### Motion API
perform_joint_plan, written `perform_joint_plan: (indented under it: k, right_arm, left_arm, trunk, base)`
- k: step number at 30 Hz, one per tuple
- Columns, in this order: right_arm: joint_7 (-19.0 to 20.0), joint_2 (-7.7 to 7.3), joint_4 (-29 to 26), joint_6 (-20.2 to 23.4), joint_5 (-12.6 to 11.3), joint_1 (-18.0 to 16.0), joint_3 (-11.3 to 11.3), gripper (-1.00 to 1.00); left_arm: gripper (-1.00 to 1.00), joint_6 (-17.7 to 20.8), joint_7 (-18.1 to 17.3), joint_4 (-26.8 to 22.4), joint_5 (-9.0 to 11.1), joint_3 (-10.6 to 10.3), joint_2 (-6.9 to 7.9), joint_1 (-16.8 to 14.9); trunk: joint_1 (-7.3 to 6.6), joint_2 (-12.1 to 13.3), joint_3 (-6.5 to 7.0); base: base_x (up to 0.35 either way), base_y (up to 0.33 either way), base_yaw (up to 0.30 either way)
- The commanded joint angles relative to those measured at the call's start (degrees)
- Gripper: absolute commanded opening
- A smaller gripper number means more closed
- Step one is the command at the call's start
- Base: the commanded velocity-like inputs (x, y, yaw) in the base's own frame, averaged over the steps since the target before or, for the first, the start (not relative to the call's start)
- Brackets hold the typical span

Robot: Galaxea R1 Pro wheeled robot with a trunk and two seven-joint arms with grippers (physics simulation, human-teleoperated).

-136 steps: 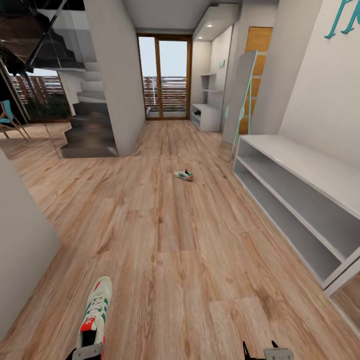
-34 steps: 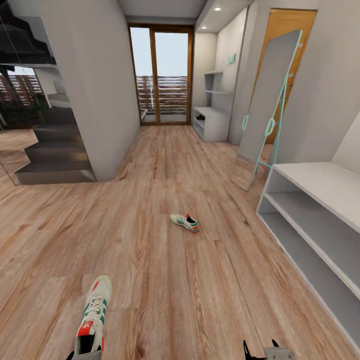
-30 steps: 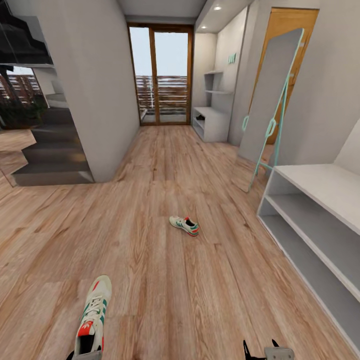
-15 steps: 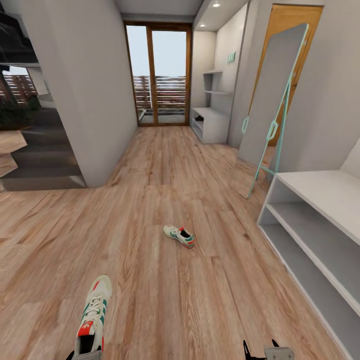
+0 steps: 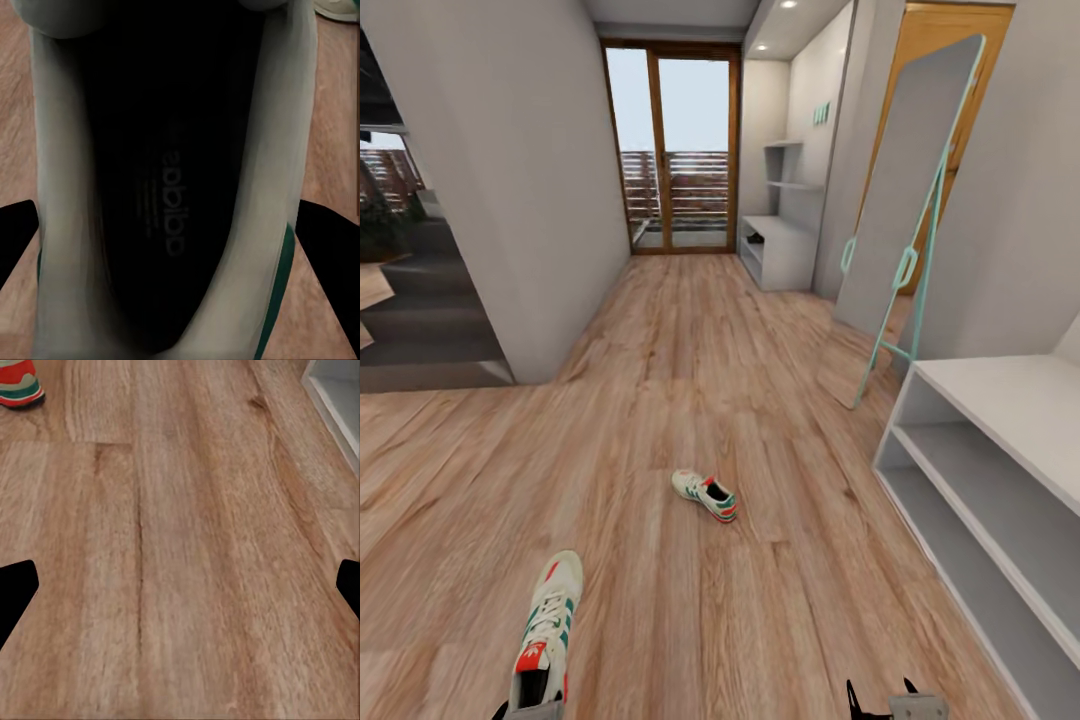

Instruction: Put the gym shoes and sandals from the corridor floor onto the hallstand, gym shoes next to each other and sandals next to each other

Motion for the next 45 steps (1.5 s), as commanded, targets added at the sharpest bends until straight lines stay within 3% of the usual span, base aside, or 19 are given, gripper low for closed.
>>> perform_joint_plan:
  k: [1, 11, 35, 45]
  right_arm:
    - [-0.10, 0.06, 0.03, -0.19, 0.57, -0.04, -0.25, 1.00]
    - [-0.12, 0.10, -0.09, -0.19, 0.49, -0.04, -0.24, 1.00]
    - [-0.04, 0.14, -0.02, -0.19, 0.57, -0.04, -0.16, 1.00]
    - [-0.04, 0.19, -0.01, -0.19, 0.57, -0.04, -0.16, 1.00]
  left_arm:
    - [-1.00, -0.21, -0.21, -0.02, -0.58, 0.40, -0.05, -0.04]
    - [-1.00, -0.21, -0.21, -0.05, -0.58, 0.43, -0.05, -0.04]
    - [-1.00, -0.21, -0.21, -0.02, -0.58, 0.45, -0.05, -0.04]
    - [-1.00, -0.27, -0.23, -0.05, -0.58, 0.45, -0.05, -0.04]
  trunk:
    - [0.02, -0.02, -0.05]
    - [0.02, -0.02, -0.05]
    - [0.02, -0.02, -0.05]
    - [0.02, -0.02, -0.05]
  base:
    - [0.286, -0.152, 0.036]
    - [0.284, -0.160, 0.219]
    - [0.282, -0.162, 0.018]
    - [0.174, -0.169, 0.234]
